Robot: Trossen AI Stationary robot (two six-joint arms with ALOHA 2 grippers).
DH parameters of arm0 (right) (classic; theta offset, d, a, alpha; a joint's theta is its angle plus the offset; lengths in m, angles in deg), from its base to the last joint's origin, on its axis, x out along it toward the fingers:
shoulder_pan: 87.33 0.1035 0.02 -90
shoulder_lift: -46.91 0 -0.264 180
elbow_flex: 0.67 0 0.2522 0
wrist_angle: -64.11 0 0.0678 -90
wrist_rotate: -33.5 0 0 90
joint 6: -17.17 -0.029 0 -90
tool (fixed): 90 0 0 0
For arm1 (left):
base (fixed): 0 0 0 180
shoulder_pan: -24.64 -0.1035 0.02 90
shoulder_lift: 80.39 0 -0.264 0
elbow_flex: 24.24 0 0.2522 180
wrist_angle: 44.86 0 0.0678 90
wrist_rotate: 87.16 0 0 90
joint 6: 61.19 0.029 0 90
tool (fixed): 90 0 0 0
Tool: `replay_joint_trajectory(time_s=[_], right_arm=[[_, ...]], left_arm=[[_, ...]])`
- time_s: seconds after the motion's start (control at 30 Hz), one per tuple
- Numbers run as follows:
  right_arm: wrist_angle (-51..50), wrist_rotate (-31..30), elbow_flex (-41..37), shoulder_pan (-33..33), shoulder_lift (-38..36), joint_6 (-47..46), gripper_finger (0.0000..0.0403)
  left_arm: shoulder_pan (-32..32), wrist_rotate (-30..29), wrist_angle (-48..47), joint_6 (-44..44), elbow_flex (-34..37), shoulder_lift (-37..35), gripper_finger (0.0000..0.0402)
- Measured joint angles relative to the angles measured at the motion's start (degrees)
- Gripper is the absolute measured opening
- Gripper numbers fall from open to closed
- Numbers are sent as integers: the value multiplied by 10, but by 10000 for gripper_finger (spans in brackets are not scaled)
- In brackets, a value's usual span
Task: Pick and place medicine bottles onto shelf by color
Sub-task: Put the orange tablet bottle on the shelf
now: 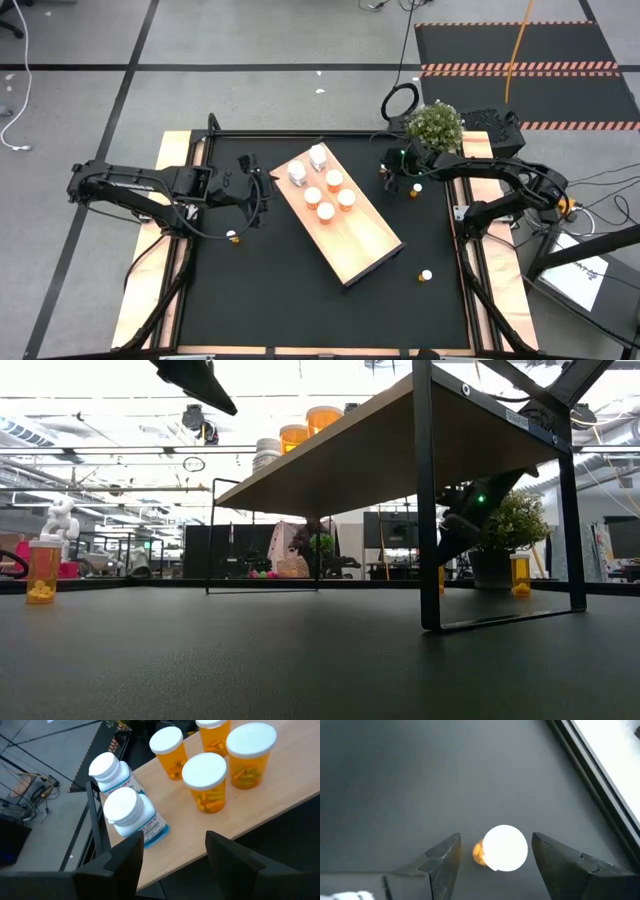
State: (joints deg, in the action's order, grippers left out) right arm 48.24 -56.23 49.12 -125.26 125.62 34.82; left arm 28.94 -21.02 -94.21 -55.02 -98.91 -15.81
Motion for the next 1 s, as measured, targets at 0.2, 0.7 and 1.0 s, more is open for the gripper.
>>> replay_joint_trajectory(time_s=[0.2,0.7,1.0], right_arm=[[1,0,0,0,0,0,198],[1,1,0,1,-8,-18,118],[-35,1,0,18,-77,-64,124]], left_arm=[[-2,0,1,1,0,0,216],[-2,0,1,1,0,0,216],[-2,0,-2,-3,0,0,216]])
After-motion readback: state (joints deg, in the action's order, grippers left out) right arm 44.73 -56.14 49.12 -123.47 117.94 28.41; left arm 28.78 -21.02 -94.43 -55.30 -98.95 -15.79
